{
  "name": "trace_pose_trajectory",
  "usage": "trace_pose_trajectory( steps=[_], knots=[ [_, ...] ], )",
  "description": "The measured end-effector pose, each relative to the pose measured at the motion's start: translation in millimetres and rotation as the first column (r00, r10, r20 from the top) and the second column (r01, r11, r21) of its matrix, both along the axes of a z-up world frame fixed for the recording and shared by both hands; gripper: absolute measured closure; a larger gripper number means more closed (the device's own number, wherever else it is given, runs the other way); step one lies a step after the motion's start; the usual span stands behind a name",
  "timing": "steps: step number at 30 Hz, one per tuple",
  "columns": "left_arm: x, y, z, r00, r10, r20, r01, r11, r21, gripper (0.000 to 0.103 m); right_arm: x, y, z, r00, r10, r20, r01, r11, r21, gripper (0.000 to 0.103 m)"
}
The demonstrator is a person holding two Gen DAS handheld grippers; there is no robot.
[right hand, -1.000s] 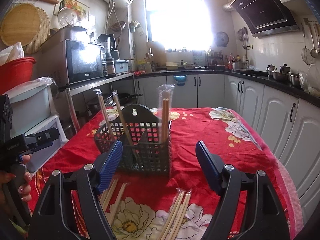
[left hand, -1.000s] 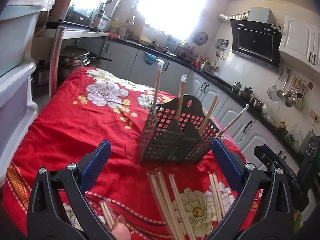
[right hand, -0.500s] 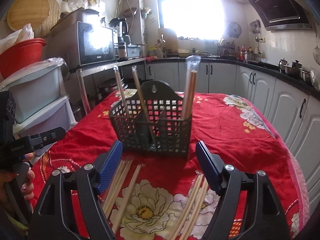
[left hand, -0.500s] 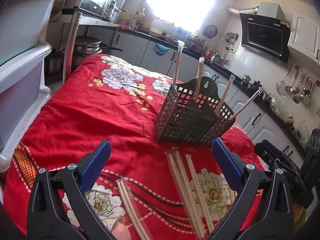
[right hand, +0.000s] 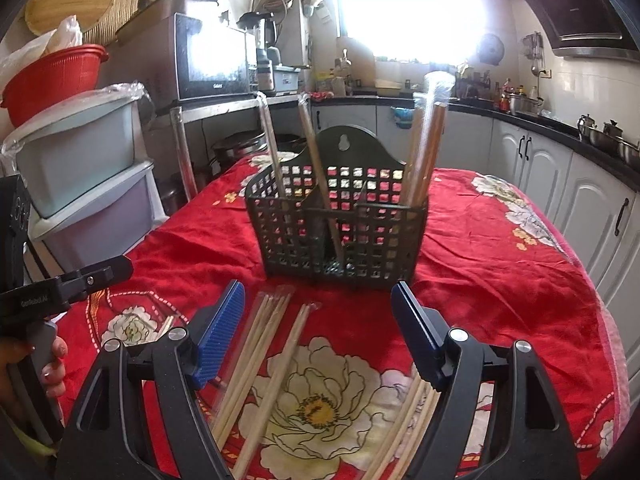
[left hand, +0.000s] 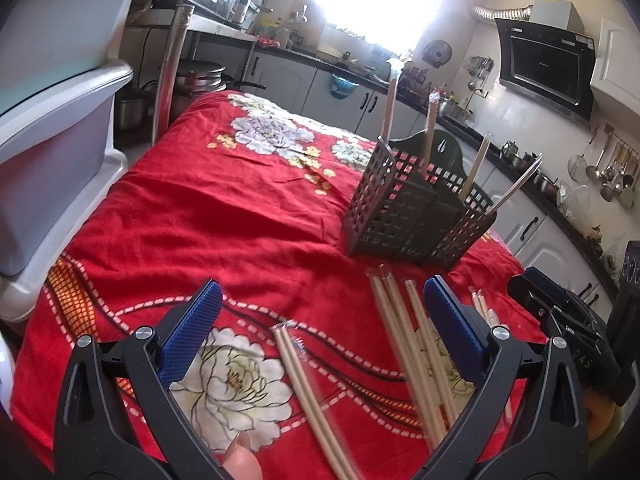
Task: Organize utensils
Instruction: 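Lower the open left tool around a wrapped chopstick pack while the right tool straddles another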
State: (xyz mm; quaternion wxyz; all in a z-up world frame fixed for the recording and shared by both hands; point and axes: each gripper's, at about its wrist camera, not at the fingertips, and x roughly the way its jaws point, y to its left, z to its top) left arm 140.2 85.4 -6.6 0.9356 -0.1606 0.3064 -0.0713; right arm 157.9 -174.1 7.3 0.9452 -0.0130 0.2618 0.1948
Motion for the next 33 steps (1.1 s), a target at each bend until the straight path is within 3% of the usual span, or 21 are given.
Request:
trace_pose_trajectory(
  steps=[9,13,15,23,27,33],
  knots=[
    [0,3,-17,0.998,-0.034,-0.06,0.032,0.999,-0.031,0.011,12,14,-22,0.995,0.011,-0.096,-0.015,0.999,-0.038,0.03],
    [2,0,-24,0.994,-0.059,-0.088,0.055,0.997,-0.046,0.011,19,16,-31,0.99,0.014,-0.141,-0.021,0.998,-0.052,0.037],
    [4,-1,-29,0.992,-0.071,-0.108,0.066,0.996,-0.054,0.017,22,18,-35,0.987,0.018,-0.157,-0.027,0.998,-0.057,0.04],
    [15,3,-49,0.971,-0.106,-0.213,0.08,0.989,-0.125,0.066,38,31,-47,0.977,0.05,-0.209,-0.071,0.993,-0.092,0.062],
    [21,8,-63,0.955,-0.108,-0.275,0.066,0.985,-0.158,0.072,51,34,-54,0.964,0.055,-0.26,-0.084,0.992,-0.1,0.069],
    [29,5,-66,0.952,-0.102,-0.289,0.063,0.988,-0.142,0.072,71,36,-61,0.948,0.049,-0.314,-0.083,0.992,-0.093,0.072]
  ],
)
